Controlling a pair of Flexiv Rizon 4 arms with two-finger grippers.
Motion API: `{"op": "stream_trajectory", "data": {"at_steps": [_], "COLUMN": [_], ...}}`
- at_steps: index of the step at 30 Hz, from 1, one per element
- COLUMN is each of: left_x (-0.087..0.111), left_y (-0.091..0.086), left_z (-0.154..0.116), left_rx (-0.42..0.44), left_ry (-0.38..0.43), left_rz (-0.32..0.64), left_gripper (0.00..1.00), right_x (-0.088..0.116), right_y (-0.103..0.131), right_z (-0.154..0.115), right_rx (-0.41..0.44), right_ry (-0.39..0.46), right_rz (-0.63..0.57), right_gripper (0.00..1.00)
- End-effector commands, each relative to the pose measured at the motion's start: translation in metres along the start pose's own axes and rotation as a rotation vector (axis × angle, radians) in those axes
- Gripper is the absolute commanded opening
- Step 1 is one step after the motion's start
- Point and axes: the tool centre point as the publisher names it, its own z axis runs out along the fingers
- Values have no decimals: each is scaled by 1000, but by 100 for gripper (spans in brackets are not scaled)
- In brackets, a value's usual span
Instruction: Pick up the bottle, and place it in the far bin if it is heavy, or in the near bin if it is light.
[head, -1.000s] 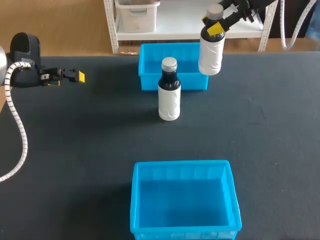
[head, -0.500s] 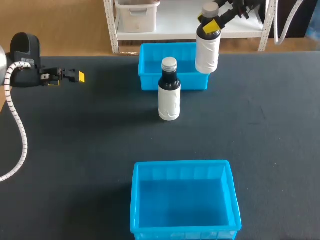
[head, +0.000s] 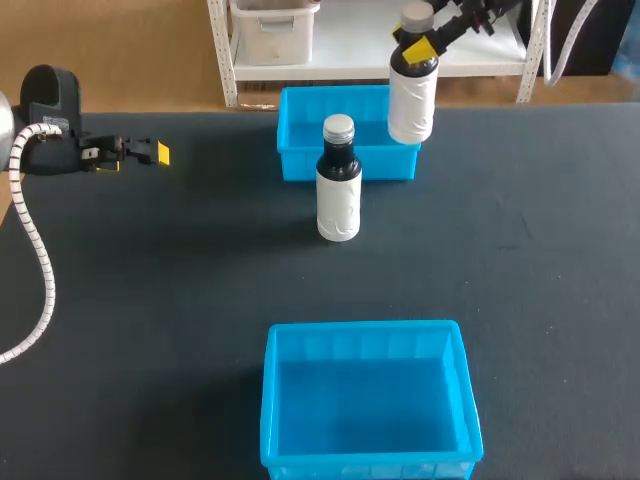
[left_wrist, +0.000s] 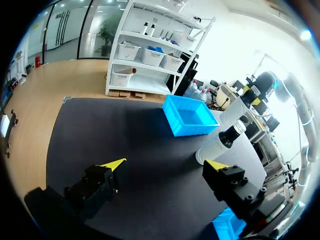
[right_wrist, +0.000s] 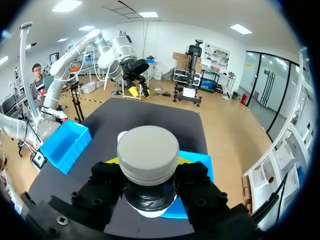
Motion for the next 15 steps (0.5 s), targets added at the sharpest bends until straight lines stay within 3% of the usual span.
{"op": "stream_trajectory", "data": {"at_steps": [1, 15], "left_x": [0, 0], "left_y": [0, 0], "left_z": [0, 0], "left_rx": [0, 0], "left_ry": [0, 0], "left_rz": [0, 0], "left_gripper": [100, 100], "right_x": [-1, -2], "right_y": [-12, -29], "right_z": [-1, 7], "right_rx": [-55, -67], "right_ry": [-1, -3], "right_rz": [0, -8], "right_gripper": [0, 0]}}
